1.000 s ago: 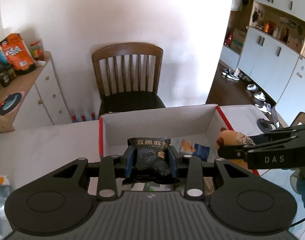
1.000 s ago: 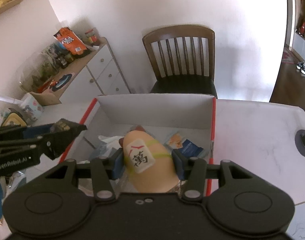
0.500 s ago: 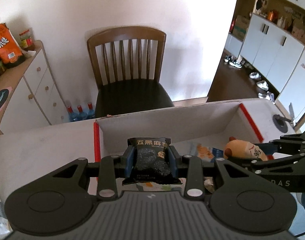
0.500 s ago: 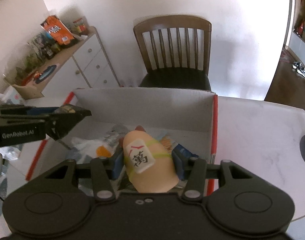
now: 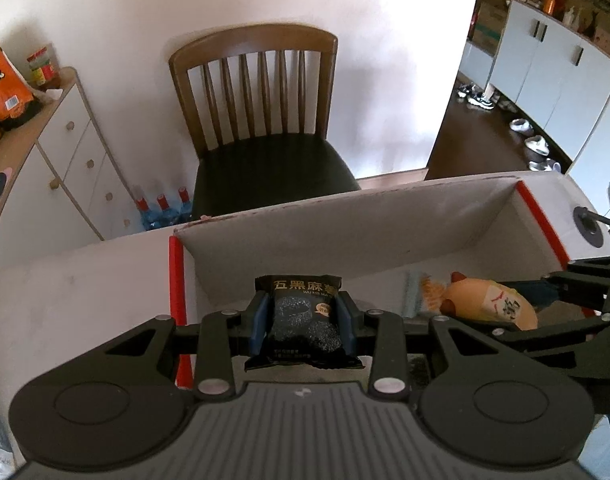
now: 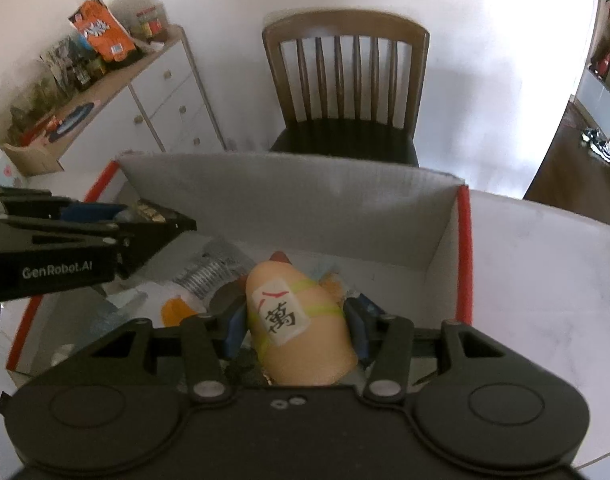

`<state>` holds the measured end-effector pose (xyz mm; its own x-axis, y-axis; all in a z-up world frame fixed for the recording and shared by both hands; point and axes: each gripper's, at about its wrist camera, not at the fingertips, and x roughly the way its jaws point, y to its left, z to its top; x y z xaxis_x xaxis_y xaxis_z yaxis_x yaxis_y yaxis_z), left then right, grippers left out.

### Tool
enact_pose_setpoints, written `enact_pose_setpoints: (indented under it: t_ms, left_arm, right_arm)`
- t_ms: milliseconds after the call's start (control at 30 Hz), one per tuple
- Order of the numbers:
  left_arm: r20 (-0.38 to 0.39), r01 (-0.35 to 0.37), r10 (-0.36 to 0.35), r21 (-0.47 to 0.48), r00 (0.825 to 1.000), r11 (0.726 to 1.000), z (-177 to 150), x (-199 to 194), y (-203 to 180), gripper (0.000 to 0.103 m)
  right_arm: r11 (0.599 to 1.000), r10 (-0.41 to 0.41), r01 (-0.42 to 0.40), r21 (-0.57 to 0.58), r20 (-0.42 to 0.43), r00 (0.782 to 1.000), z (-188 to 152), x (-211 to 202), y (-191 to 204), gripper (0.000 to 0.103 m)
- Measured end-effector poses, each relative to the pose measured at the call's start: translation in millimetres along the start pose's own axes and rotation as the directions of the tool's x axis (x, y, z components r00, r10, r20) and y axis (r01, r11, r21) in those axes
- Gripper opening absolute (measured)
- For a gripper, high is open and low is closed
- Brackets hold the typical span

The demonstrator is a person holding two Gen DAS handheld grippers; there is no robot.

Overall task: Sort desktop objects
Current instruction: 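Lower the black packet and figurine into the red box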

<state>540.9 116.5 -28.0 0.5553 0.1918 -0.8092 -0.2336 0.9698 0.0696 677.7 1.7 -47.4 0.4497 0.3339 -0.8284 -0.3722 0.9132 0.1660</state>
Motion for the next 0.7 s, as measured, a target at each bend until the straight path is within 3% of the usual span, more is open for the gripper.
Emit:
enact_pose_setpoints:
  t_ms: [233,400,700]
  left_arm:
    - [-0.058,-0.023,0.023,0.002,0.998,1.0,-6.5,20.4,0.9,0.035]
    - [-0.074,-0.014,0.015,0.017,0.997,1.0,-7.7,24.2,-5.0,0.035]
    - [-0.075,-0.016,0.017,0.007,0.997,1.0,-7.0,18.7,-5.7,0.036]
  right_arm:
    - [1.0,-0.014,0.014,-0.013,-0.027,1.0,-2.2,8.2,0.6,0.051]
    - [1.0,-0.011,0.01,-0.019,-0.068,0.998,-5.8,16.9,1.9,0.051]
    - [1.0,0.018,-0.018,0.006,-0.062,0.998,-5.0,11.9,-1.2,0.054]
